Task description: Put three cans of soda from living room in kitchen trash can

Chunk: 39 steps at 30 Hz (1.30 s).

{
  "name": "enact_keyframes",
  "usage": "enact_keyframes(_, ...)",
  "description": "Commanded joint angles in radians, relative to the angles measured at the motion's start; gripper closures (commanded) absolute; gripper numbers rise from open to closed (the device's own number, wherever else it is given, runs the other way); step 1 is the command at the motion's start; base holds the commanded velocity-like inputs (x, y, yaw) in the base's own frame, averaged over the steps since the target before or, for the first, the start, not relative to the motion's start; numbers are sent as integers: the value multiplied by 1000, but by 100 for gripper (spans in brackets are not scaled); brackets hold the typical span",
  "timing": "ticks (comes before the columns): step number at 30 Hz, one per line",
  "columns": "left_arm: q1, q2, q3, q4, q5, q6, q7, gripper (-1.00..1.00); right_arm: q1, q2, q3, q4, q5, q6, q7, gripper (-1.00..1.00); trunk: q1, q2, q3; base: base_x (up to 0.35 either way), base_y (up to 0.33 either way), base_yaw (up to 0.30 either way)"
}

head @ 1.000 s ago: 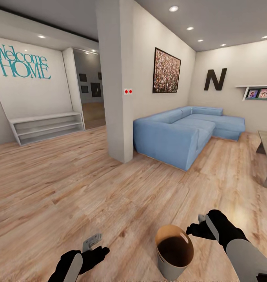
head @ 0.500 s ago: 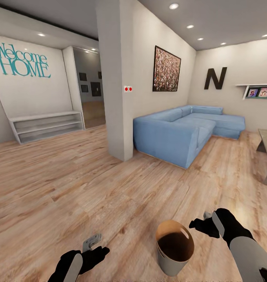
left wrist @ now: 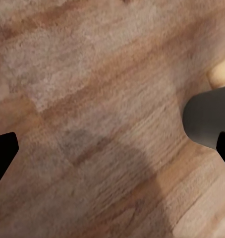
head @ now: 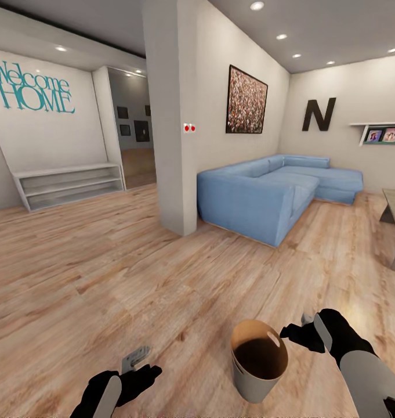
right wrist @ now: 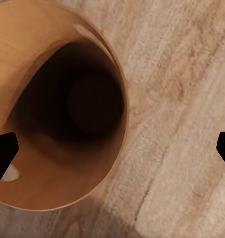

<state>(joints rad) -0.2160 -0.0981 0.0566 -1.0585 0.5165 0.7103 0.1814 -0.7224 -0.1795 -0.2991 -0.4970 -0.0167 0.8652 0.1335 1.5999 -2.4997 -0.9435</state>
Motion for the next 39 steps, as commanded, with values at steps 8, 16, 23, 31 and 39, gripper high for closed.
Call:
enact_keyframes(8, 0, 0, 0, 0, 0, 0, 1, -100, 0, 0, 0, 0, 0, 0, 0, -100, 4, -2, -31, 0, 0, 0)
enact_keyframes(16, 3, 0, -10, 4, -1, -9, -13, -100, 0, 0, 0, 1, 1, 0, 0, -100, 4, -2, -31, 10, 0, 0)
enact_keyframes(23, 11, 1, -17, 34, -3, -62, -17, -100, 0, 0, 0, 4, 1, 0, -1, -100, 4, -2, -31, 214, 0, 0)
enact_keyframes(31, 12, -3, -4, 36, 22, -74, -12, -100, 0, 0, 0, 7, 2, 0, -2, -100, 4, -2, -31, 183, 0, 0)
enact_keyframes(39, 6, 8, 1, 23, 146, -32, -14, -100, 0, 0, 0, 24, 0, 0, -38, -100, 6, -4, -54, 22, 0, 0)
